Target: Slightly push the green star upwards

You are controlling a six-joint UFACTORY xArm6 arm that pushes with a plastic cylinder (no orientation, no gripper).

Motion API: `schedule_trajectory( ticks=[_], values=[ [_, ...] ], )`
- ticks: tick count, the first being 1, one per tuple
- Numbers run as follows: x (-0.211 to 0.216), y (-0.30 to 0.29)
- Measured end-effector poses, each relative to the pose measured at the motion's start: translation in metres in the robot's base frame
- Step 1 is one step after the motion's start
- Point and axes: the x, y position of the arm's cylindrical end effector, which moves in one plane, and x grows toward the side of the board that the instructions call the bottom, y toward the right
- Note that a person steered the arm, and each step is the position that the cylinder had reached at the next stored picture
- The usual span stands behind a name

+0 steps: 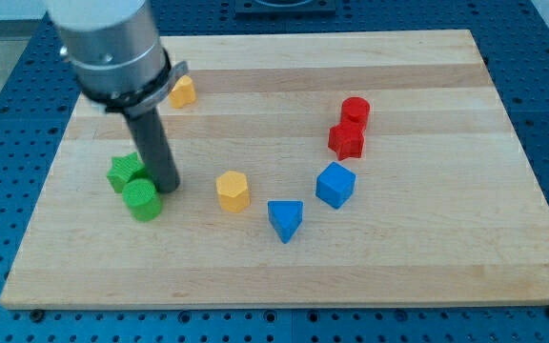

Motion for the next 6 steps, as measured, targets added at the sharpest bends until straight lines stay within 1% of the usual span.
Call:
schedule_trajectory(
  ticks=[1, 2, 3, 4, 5, 6],
  values=[
    [0.029, -0.055],
    [0.015, -0.047],
    [-0.013, -0.028],
    [-0.019, -0.055],
    [-0.019, -0.112],
    [-0.019, -0.116]
  ],
)
